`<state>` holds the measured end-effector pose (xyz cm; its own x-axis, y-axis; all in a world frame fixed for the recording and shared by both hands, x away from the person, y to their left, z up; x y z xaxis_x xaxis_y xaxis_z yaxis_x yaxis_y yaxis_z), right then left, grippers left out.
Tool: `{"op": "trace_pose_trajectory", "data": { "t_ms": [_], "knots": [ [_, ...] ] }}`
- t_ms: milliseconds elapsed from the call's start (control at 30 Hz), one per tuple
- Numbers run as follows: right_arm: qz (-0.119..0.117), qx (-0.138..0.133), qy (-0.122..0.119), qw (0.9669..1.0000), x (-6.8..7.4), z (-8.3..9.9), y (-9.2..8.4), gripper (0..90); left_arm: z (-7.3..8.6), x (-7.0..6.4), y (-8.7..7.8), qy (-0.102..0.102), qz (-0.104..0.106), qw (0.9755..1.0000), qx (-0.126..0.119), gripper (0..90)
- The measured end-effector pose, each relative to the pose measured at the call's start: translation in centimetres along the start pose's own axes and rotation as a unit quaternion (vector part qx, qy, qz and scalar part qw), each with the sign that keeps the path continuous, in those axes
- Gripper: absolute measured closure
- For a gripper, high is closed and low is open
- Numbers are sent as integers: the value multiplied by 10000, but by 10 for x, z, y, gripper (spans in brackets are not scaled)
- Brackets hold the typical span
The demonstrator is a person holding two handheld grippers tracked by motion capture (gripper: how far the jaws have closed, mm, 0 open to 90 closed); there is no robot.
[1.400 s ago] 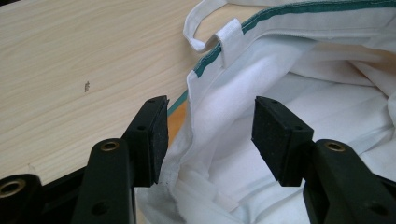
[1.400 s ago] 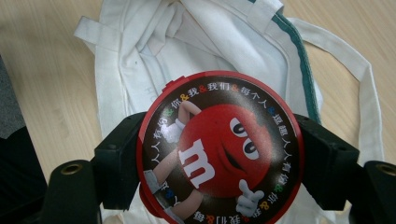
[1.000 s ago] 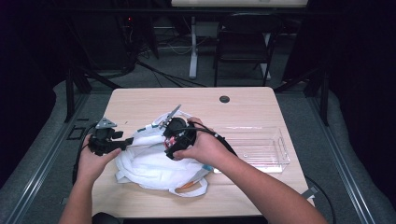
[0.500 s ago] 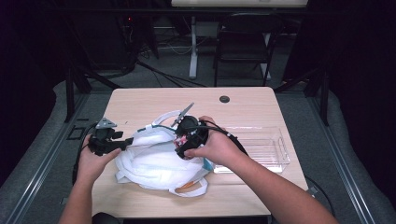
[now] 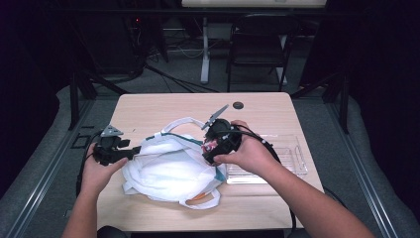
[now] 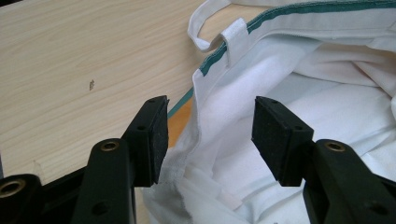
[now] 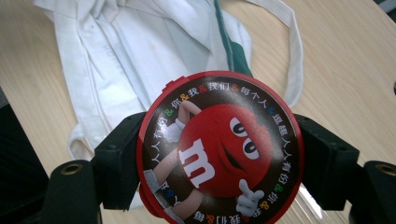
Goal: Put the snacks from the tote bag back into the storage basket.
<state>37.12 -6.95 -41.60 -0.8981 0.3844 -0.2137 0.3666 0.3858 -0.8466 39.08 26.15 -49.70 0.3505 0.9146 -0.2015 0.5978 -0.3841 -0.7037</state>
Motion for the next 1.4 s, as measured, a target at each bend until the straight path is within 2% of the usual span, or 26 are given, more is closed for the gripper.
{"op": "trace_pose_trajectory", "data": {
  "t_ms": [333, 767, 1033, 1400],
  "knots": [
    [144, 97, 222, 9996, -15, 25, -11, 247, 0, 0, 1, 24, -20, 10000, 5, 463],
    [276, 208, 343, 9988, -28, 42, -18, 247, 1, 1, 2, 6, -37, 10000, -19, 463],
    [294, 157, 413, 9986, -35, 51, -16, 247, 1, 1, 2, -2, -10, 10000, 26, 463],
    [323, 233, 490, 9980, -45, 64, -7, 247, 1, 1, 3, 6, -53, 10000, -5, 463]
  ]
}}
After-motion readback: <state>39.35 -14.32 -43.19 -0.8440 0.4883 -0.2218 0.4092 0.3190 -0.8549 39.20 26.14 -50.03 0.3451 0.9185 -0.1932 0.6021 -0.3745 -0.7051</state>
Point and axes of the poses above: each handheld gripper's, and its own axes: y roughly forward along the jaws, z roughly out of its underside, x roughly to its left, the point moved 3 cm from there along y, roughly forward along the jaws, and after that the axes turned 15 degrees about -y, right-handed, at the moved point
